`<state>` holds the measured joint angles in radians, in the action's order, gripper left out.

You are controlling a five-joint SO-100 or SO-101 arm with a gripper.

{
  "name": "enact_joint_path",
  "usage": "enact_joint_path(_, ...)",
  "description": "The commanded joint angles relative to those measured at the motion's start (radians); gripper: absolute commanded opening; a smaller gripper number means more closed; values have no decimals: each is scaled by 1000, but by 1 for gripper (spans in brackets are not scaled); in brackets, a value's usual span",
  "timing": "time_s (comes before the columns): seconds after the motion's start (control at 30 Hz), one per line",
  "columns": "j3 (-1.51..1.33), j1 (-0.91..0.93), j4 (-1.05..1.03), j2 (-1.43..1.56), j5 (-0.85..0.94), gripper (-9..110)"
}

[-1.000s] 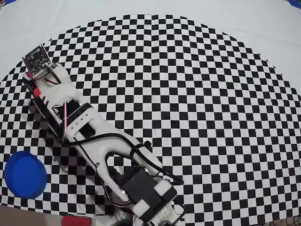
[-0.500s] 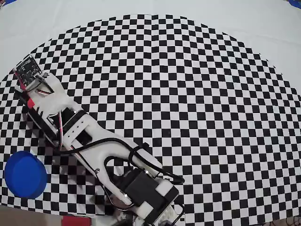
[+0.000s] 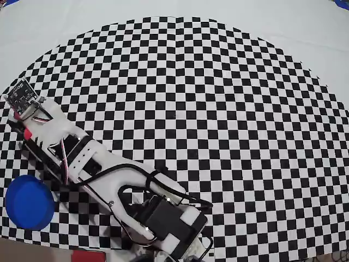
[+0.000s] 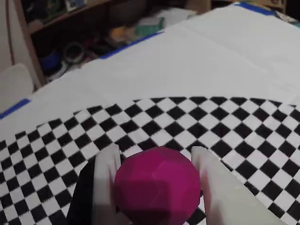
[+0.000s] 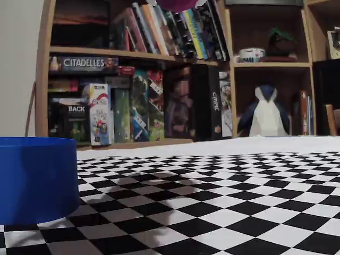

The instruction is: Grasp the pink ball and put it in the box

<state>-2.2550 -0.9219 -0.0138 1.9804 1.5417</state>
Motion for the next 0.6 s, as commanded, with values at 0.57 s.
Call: enact_joint_path(0.57, -21, -156, 6, 49, -5, 0)
